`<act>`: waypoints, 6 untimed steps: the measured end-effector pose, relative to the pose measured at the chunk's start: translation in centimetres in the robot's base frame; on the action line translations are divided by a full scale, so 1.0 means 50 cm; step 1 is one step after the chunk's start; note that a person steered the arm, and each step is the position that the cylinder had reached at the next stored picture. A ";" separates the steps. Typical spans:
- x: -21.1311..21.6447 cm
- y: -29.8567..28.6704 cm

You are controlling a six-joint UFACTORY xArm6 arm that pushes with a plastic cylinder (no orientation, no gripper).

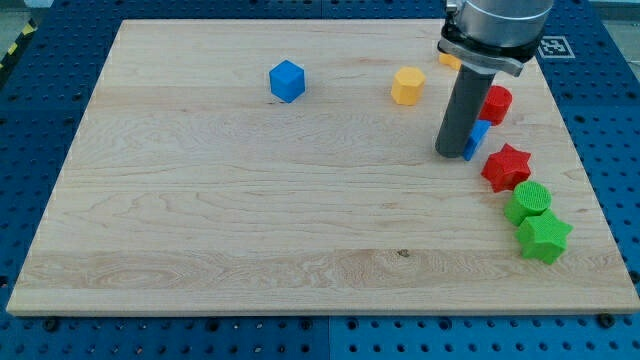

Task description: Move blue cube closer to yellow hexagon

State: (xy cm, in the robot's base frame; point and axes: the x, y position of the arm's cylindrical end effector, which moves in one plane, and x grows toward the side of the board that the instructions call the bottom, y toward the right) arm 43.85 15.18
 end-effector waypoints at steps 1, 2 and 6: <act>0.000 0.032; 0.000 0.067; -0.069 -0.406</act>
State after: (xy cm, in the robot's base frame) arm 40.38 -5.10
